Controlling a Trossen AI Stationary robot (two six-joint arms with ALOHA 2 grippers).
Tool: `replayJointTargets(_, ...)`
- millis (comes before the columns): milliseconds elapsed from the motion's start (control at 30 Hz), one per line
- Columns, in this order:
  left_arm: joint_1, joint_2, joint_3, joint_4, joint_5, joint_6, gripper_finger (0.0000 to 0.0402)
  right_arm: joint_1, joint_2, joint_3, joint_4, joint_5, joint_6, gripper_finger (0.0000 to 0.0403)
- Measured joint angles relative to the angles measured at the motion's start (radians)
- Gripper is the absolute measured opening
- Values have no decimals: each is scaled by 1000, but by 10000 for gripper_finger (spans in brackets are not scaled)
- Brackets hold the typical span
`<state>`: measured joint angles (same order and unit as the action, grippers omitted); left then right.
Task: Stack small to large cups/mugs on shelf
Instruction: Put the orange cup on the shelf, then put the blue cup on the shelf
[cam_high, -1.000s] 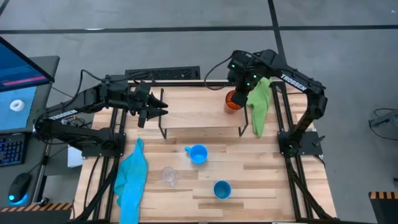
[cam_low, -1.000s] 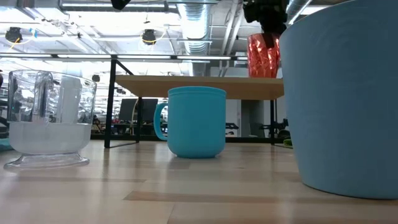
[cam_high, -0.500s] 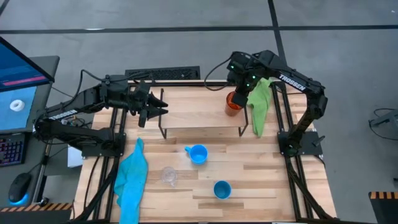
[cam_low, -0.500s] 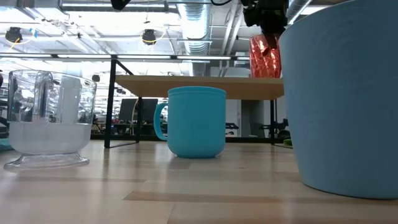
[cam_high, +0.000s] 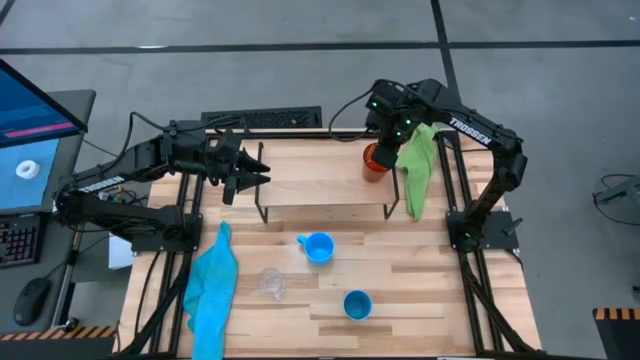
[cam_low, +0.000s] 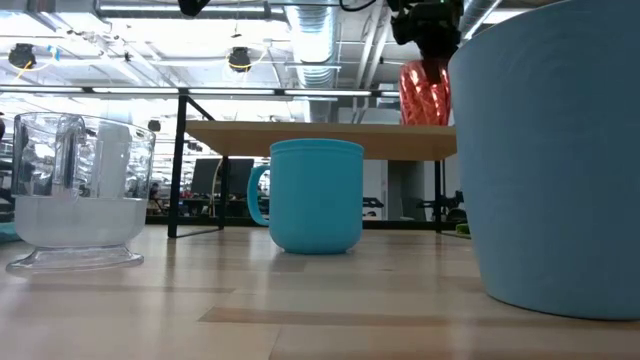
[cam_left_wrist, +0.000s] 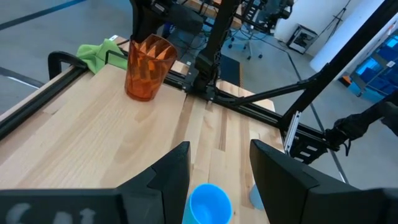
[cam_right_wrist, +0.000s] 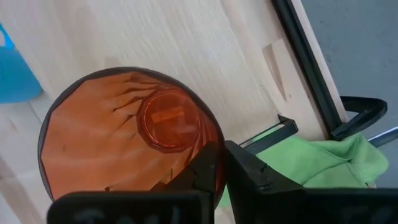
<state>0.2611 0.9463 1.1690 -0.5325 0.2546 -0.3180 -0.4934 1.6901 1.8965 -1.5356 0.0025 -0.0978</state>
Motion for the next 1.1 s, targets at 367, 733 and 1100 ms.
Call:
replayJointTargets(367, 0, 0, 0, 0, 0, -1, 158, 0, 0, 0, 4, -1, 1, 53)
replayJointTargets(733, 0, 0, 0, 0, 0, -4, 158, 0, 0, 0, 15, -2, 1, 98)
replayJointTargets(1100, 0, 0, 0, 0, 0, -5, 158, 0, -1, 40, 29, -10, -2, 177)
